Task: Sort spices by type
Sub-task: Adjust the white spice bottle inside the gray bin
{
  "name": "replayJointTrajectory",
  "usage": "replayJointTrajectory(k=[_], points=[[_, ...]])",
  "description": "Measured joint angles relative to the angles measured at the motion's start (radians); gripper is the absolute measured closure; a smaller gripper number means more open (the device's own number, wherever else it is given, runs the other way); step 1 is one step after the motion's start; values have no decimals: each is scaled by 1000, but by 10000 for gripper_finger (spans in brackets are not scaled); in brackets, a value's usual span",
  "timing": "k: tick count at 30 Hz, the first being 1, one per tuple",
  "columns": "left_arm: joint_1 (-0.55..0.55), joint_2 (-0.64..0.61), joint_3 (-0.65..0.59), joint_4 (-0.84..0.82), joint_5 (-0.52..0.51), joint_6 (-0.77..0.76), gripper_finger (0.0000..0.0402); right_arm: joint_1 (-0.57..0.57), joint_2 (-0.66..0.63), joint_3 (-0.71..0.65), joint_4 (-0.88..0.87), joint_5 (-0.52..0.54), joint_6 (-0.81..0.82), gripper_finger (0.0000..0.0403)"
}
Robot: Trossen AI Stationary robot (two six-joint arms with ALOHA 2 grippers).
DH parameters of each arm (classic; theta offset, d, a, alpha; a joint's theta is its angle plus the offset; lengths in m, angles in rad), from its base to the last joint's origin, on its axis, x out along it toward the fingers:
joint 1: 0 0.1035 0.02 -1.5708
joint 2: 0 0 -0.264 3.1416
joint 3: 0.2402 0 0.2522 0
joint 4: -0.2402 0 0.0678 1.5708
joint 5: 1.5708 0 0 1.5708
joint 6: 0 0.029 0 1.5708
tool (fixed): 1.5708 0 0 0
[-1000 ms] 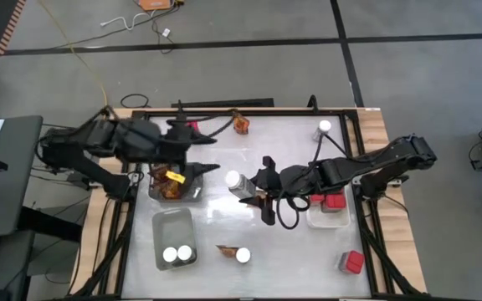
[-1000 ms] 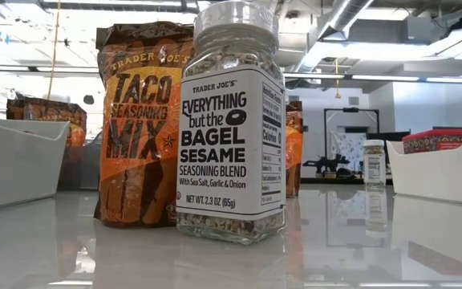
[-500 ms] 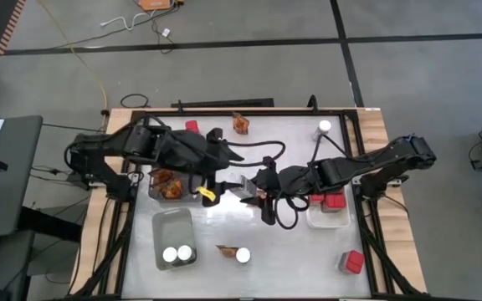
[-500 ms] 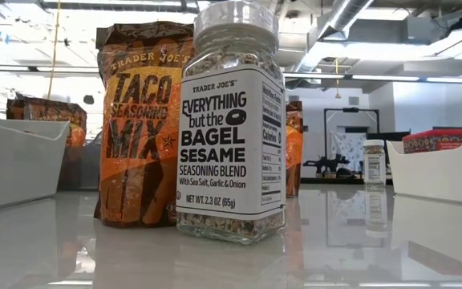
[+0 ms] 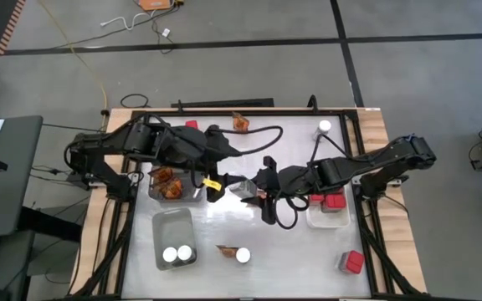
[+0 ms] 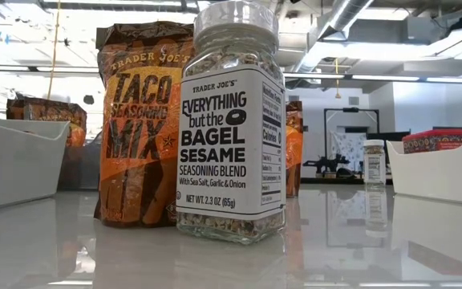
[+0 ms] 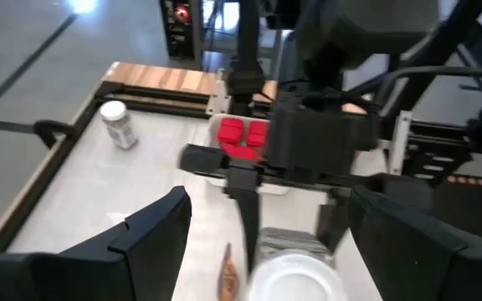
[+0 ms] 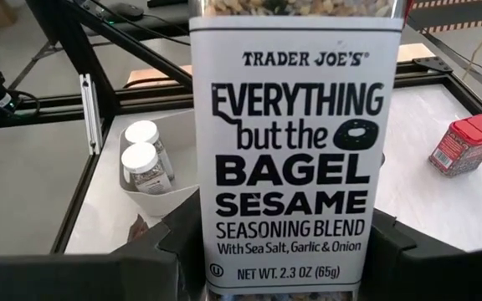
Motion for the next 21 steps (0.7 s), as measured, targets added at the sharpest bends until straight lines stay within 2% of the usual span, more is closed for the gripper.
replayJointTrajectory(k=[3, 9, 12, 21], points=[[0, 0, 0, 9, -18, 20, 85, 0, 0, 0, 0, 0, -1, 186], [-1, 0, 0, 35, 14, 56, 69, 0, 0, 0, -1, 0, -3, 186], [0, 0, 0, 17, -20, 41, 68, 0, 0, 0, -2, 0, -3, 186], [-5, 9, -11, -33, -23, 43, 55, 0, 0, 0, -2, 0, -1, 186]])
